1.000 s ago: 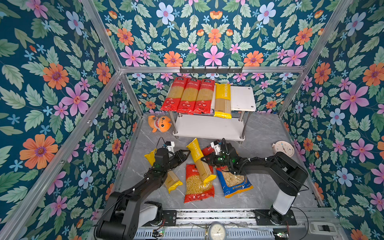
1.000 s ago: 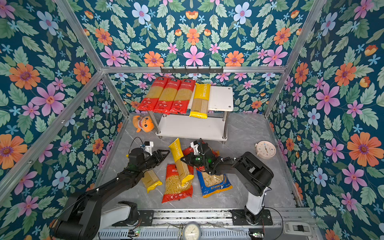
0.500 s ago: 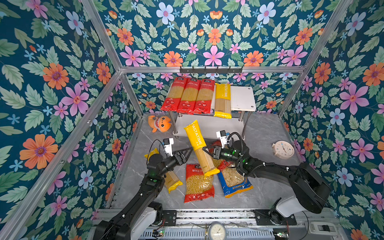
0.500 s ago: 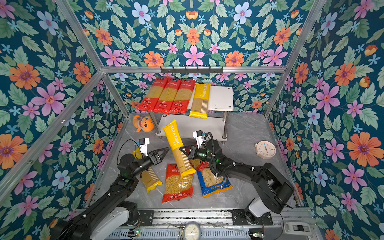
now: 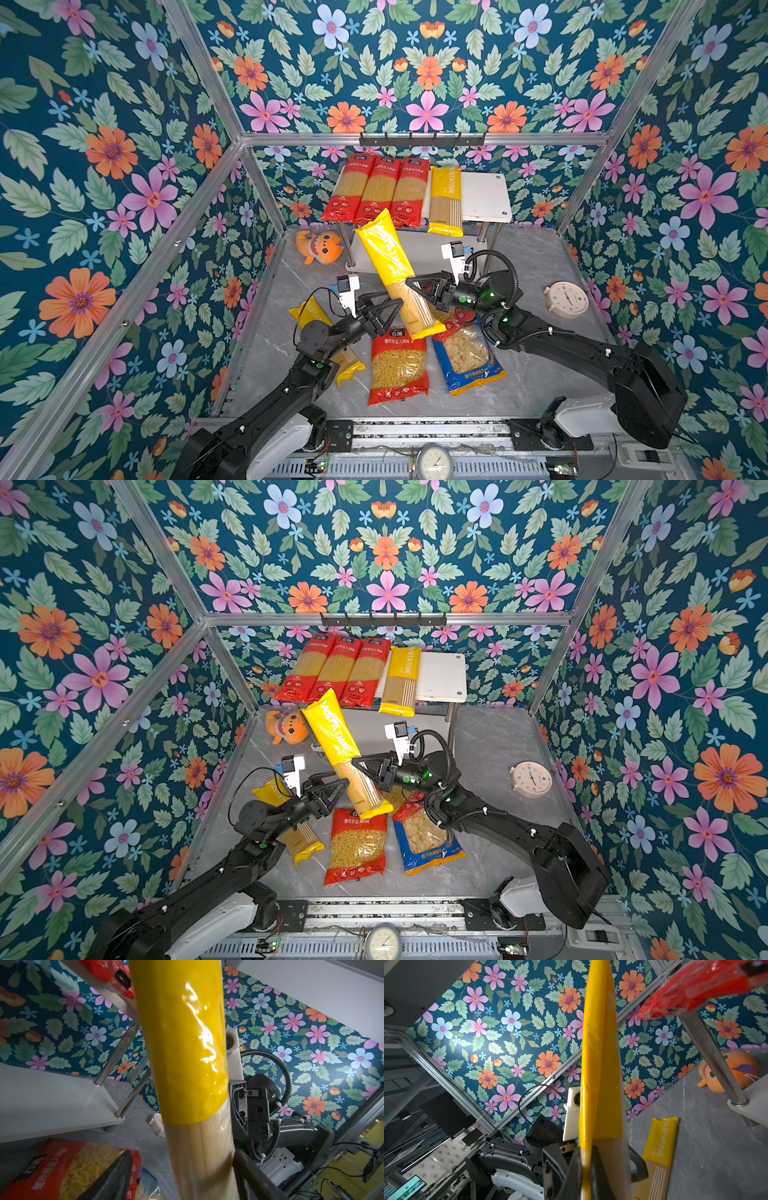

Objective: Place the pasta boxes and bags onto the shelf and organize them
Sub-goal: 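Raise the held pack onto the upper shelf beside the other yellow pack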

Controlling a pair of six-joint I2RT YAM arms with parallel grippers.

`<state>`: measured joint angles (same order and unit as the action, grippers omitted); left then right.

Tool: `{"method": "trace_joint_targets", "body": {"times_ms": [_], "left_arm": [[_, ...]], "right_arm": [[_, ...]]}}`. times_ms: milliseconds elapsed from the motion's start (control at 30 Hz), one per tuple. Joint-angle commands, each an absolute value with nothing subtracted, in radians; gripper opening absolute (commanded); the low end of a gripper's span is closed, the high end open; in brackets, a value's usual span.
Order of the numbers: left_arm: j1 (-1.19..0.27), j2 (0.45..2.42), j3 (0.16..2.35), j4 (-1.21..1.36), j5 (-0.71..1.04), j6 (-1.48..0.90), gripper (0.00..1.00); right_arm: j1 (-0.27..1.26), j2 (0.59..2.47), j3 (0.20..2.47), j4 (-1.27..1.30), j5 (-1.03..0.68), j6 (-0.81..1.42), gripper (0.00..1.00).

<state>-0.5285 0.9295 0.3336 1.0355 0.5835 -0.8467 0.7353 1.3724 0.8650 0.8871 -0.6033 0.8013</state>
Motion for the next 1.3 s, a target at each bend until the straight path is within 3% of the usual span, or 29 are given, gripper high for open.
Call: {"method": "trace_joint_targets", "body": {"times_ms": [0, 100, 200, 300, 400, 600, 667, 767, 1033, 1100, 1200, 1267], "left_arm": [[-0.551, 0.994, 0.391, 1.171, 0.596, -0.815, 0.73], [-0.564, 1.098, 0.461, 1.227, 0.606, -0.845, 0.63], [-0.569, 1.185, 0.531, 1.281, 0.64, -0.901, 0.42], [-0.572, 1.235, 0.578, 1.284, 0.654, -0.928, 0.23], [-0.572, 1.253, 0.622, 1.223, 0.646, -0.908, 0.09], [-0.572, 1.286, 0.787, 1.085, 0.658, -0.875, 0.07], [-0.573, 1.307, 0.839, 1.051, 0.654, -0.883, 0.07], [-0.586, 1.354, 0.915, 1.021, 0.666, -0.907, 0.07], [-0.647, 1.433, 1.025, 0.991, 0.664, -0.95, 0.09], [-0.657, 1.444, 1.038, 0.985, 0.659, -0.95, 0.1], [-0.66, 1.459, 1.074, 0.955, 0.645, -0.949, 0.13], [-0.66, 1.477, 1.118, 0.916, 0.653, -0.939, 0.16]], "right_arm": [[0.735, 1.353, 0.891, 1.062, -0.611, 0.805, 0.0], [0.727, 1.336, 0.894, 1.045, -0.591, 0.823, 0.0], [0.699, 1.306, 0.868, 1.038, -0.553, 0.844, 0.0], [0.642, 1.268, 0.827, 1.021, -0.535, 0.894, 0.27], [0.589, 1.206, 0.796, 0.867, -0.562, 0.878, 0.41], [0.533, 1.047, 0.678, 0.511, -0.596, 0.693, 0.71], [0.534, 1.022, 0.673, 0.44, -0.619, 0.666, 0.75], [0.543, 0.995, 0.646, 0.495, -0.596, 0.683, 0.73], [0.544, 1.051, 0.671, 0.65, -0.562, 0.717, 0.54], [0.544, 1.06, 0.662, 0.71, -0.539, 0.741, 0.44], [0.542, 1.062, 0.642, 0.794, -0.495, 0.783, 0.2], [0.534, 1.058, 0.642, 0.817, -0.457, 0.803, 0.13]]}}
